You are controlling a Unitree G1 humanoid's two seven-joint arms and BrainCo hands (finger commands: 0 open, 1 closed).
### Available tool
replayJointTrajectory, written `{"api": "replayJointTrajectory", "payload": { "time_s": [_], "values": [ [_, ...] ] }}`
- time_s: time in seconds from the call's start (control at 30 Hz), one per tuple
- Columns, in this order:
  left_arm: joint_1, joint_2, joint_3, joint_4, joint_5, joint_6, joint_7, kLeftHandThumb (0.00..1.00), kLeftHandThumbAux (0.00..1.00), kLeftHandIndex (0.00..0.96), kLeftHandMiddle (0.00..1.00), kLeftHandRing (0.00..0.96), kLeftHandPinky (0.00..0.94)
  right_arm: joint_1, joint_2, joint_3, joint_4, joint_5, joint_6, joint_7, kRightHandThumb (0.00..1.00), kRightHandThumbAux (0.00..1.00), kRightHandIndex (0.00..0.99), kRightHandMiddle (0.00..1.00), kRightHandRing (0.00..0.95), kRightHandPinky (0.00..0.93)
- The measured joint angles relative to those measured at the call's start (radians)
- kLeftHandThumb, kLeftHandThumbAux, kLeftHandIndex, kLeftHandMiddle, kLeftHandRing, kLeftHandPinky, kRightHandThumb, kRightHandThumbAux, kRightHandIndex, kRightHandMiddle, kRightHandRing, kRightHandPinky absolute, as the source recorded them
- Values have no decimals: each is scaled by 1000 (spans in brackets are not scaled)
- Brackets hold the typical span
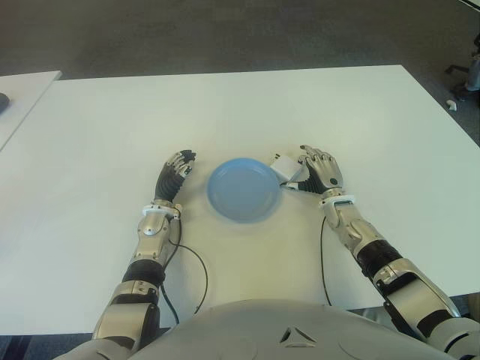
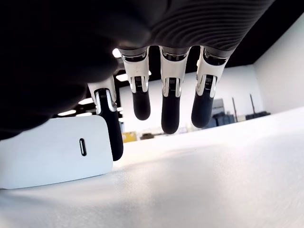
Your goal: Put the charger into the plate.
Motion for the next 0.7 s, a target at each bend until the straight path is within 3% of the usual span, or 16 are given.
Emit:
{"api": "replayJointTrajectory", "payload": {
  "time_s": [0.7],
  "values": [
    [0,0,0,0,-6,0,-6,67,512,251,296,284,293,-4,3,-14,20,7,-43,-18,731,711,440,873,868,877]
  ]
}}
